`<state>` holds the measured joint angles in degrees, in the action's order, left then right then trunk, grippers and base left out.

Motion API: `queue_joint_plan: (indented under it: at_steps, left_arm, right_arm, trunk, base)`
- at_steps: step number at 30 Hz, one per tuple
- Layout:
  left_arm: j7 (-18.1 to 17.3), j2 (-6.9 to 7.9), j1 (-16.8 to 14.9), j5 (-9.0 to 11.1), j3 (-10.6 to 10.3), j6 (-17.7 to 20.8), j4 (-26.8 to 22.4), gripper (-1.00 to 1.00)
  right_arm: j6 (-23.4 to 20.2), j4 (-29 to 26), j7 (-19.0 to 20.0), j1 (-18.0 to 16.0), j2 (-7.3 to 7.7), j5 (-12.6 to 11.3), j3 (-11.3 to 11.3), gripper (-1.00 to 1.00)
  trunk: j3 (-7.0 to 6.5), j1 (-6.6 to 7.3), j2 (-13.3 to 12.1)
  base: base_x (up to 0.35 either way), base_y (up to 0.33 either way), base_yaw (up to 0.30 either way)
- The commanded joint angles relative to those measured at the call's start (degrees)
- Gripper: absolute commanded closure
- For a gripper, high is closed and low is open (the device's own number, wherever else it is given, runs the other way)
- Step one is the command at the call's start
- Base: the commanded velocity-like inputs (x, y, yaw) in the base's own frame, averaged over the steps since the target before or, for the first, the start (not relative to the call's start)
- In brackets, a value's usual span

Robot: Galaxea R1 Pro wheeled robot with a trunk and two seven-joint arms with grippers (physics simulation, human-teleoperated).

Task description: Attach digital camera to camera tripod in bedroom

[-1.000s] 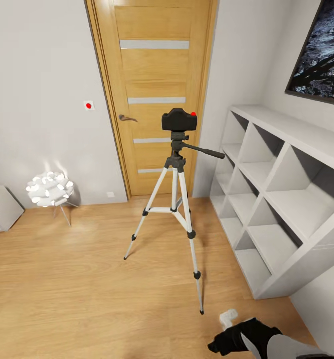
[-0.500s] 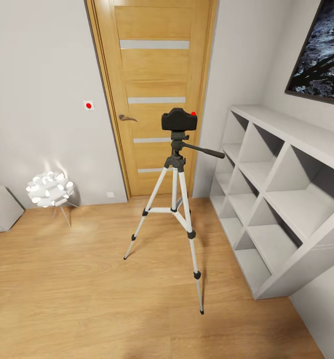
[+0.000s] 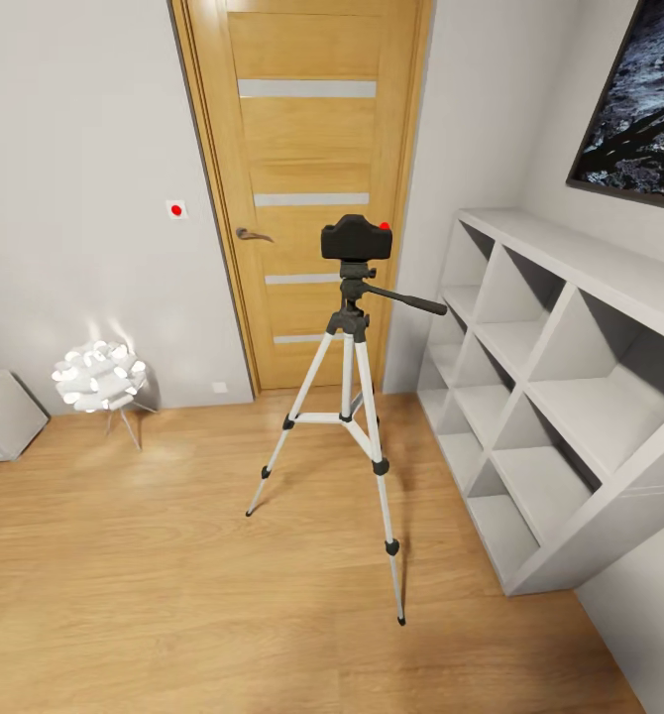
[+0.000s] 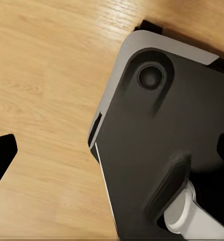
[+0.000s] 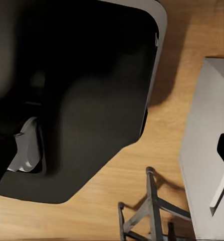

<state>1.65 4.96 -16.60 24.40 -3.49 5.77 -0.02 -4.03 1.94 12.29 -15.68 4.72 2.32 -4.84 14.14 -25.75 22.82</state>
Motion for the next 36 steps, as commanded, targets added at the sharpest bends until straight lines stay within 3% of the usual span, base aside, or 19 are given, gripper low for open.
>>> queue_joint_plan:
  at_steps: [1, 5, 15, 36]
  left_arm:
    - [0.13, -0.01, 0.12, 0.45, -0.37, 0.20, 0.00, -1.00]
    - [0.12, -0.03, 0.65, 0.41, -0.37, 0.25, 0.01, -1.00]
    - [0.04, -0.20, 1.78, 0.39, -0.37, 0.17, 0.02, -1.00]
    - [0.11, -0.31, 1.92, -0.28, -0.56, 0.04, -1.16, -1.00]
  right_arm:
    - [0.02, 0.07, -0.14, 0.07, 0.05, 0.16, -0.40, -1.00]
    - [0.37, 0.08, -1.35, 1.17, 0.17, -0.68, -0.36, -1.00]
    - [0.78, 0.01, -2.40, 4.01, 0.21, -5.59, -0.42, -1.00]
    - [1.20, 0.00, -3.17, 4.34, -0.20, -6.53, -0.35, -1.00]
  trunk:
    - [0.09, -0.03, 0.10]
    - [0.09, -0.03, 0.10]
    - [0.09, -0.03, 0.10]
    - [-1.33, -0.03, 0.10]
  base:
    - [0.000, 0.000, 0.000]
    - [0.000, 0.000, 0.000]
    - [0.000, 0.000, 0.000]
    - [0.000, 0.000, 0.000]
